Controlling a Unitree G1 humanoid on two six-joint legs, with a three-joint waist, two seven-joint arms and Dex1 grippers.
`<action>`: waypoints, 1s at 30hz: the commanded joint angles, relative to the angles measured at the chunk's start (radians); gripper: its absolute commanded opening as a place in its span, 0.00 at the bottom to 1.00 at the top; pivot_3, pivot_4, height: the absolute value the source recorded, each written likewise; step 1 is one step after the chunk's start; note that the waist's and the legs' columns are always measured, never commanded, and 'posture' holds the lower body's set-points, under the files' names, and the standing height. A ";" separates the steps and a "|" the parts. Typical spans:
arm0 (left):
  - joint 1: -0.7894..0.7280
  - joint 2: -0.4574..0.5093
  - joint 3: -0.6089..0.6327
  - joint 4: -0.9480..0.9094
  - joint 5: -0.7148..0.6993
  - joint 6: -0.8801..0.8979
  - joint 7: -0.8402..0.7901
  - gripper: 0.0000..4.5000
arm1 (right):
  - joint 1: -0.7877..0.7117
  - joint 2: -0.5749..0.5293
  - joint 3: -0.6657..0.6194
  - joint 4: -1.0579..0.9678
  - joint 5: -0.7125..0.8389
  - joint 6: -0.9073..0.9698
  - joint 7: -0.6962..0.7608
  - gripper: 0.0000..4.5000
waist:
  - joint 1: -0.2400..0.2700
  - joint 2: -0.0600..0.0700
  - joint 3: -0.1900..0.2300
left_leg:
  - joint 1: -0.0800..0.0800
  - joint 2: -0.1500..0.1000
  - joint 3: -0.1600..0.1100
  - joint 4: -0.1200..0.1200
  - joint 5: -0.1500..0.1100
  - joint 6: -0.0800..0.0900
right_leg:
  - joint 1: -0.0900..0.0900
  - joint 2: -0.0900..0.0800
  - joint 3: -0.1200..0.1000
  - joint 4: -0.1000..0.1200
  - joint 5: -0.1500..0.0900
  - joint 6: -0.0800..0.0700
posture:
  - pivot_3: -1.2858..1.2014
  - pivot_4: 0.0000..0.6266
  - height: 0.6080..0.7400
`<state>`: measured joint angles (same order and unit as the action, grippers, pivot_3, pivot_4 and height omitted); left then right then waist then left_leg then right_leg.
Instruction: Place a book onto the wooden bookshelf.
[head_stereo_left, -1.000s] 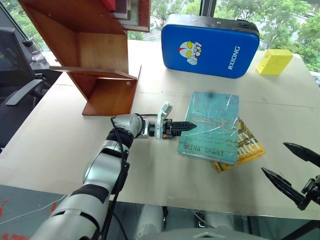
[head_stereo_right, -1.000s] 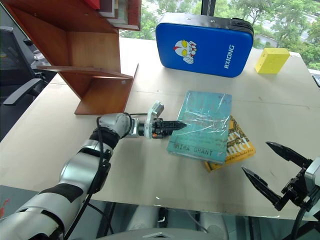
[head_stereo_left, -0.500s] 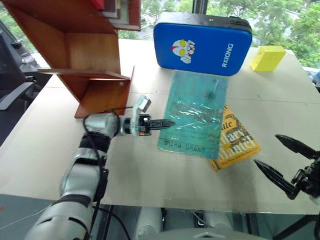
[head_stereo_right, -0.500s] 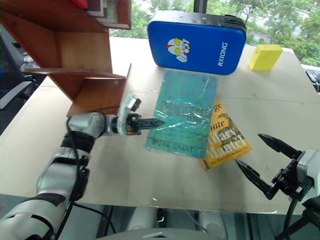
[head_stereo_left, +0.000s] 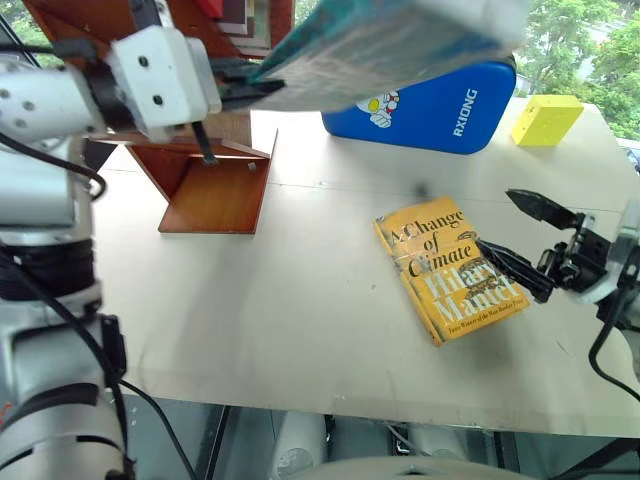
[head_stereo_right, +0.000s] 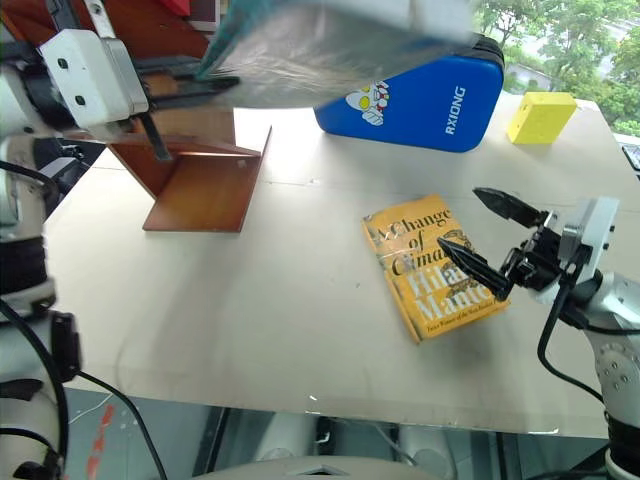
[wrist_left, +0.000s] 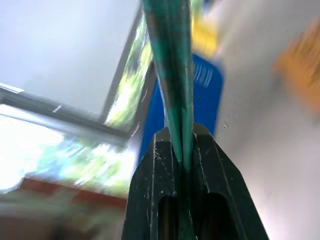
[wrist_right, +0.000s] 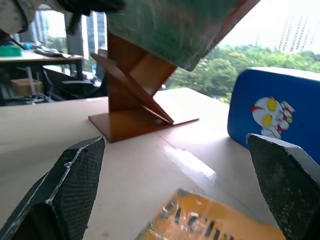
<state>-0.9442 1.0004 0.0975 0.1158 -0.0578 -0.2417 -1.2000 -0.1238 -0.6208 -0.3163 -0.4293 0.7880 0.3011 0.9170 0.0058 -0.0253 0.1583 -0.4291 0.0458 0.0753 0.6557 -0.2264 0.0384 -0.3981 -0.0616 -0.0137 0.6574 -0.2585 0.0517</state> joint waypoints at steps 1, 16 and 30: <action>-0.018 0.137 -0.025 0.137 0.075 -0.148 -0.057 0.01 | -0.063 0.004 0.027 0.017 0.005 -0.022 0.031 1.00 | 0.001 0.000 0.000 | 0.000 0.000 0.000 0.000 0.000 0.000 | 0.000 0.000 0.000 0.000 0.000 0.000 | 0.52 0.24 1.00; -0.146 0.322 -0.212 0.581 0.339 -0.320 -0.018 0.01 | -0.059 -0.040 -0.004 -0.106 0.027 -0.014 -0.011 1.00 | -0.004 -0.003 0.002 | 0.000 0.002 0.008 0.001 0.000 0.000 | -0.001 0.000 0.000 0.002 0.000 0.001 | 0.52 0.24 1.00; 0.249 0.410 0.439 -0.354 -0.906 1.283 -0.219 0.58 | -0.199 -0.098 0.067 -0.072 0.052 0.094 -0.035 1.00 | -0.035 -0.013 0.007 | -0.006 0.010 0.008 0.005 0.001 -0.003 | -0.008 -0.001 0.005 0.004 -0.001 0.002 | 0.52 0.24 1.00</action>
<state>-0.7127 1.4372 0.4253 -0.0675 -0.7372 0.8015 -1.5014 -0.3104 -0.7037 -0.2454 -0.4952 0.8330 0.3794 0.8922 -0.0291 -0.0382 0.1656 -0.4344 0.0548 0.0832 0.6611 -0.2252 0.0354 -0.4056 -0.0642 -0.0092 0.6622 -0.2603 0.0552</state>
